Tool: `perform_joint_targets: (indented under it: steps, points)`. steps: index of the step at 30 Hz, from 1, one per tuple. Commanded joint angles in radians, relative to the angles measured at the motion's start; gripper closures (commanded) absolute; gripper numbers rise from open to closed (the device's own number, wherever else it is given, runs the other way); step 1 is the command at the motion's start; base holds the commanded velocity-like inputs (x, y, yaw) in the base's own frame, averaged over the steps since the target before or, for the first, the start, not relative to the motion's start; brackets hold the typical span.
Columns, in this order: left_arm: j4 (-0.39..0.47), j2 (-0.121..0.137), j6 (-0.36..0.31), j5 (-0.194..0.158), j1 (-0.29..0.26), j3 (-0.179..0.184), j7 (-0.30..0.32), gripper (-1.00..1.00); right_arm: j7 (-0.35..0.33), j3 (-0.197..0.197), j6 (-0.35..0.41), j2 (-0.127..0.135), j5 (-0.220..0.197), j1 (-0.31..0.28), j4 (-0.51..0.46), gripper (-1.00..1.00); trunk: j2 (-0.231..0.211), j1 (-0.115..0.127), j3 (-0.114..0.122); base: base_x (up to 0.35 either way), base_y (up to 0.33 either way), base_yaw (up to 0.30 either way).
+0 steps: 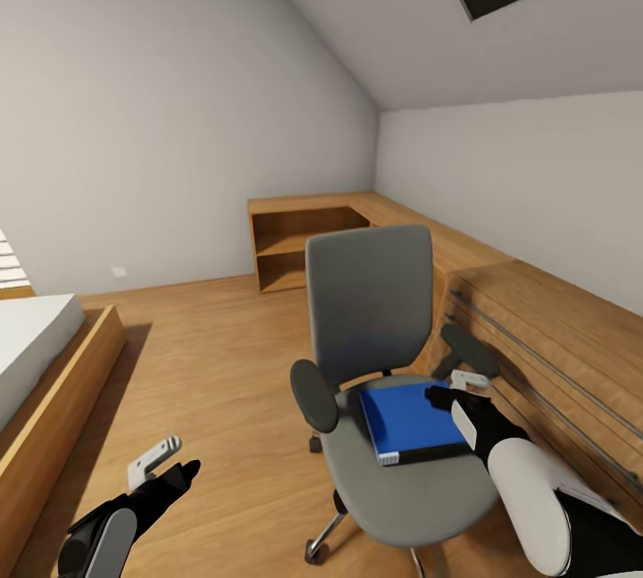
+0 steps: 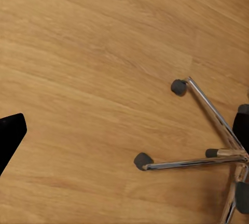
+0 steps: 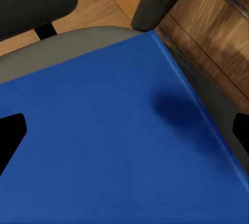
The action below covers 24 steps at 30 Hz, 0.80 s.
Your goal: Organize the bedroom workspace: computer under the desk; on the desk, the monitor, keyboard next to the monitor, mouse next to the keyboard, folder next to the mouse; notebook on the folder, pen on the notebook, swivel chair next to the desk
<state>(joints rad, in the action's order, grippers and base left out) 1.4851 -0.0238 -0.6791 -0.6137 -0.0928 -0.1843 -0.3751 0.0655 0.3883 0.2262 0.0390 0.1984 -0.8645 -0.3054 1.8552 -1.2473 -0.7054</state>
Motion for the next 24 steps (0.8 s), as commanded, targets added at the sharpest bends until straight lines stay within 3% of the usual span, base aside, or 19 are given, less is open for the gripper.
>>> perform_joint_targets:
  steps: [1,14,24]
  points:
    - [0.001,-0.001,-0.004,-0.011,-0.001,-0.001,-0.008,-1.0,-0.001,0.006,0.005,-0.001,0.01,-0.001,-0.001,-1.0,0.008,-0.004,-0.004,0.0,0.0,0.0]
    - [0.001,-0.001,-0.004,-0.011,-0.001,-0.001,-0.008,-1.0,-0.001,0.007,0.005,0.006,0.006,-0.001,-0.002,-1.0,0.099,-0.054,-0.045,0.0,0.0,0.0]
    - [0.0,-0.001,-0.004,-0.01,-0.001,-0.001,-0.008,-1.0,-0.001,0.013,0.005,0.019,-0.018,-0.001,-0.003,-1.0,0.099,-0.054,-0.045,0.0,0.0,0.0]
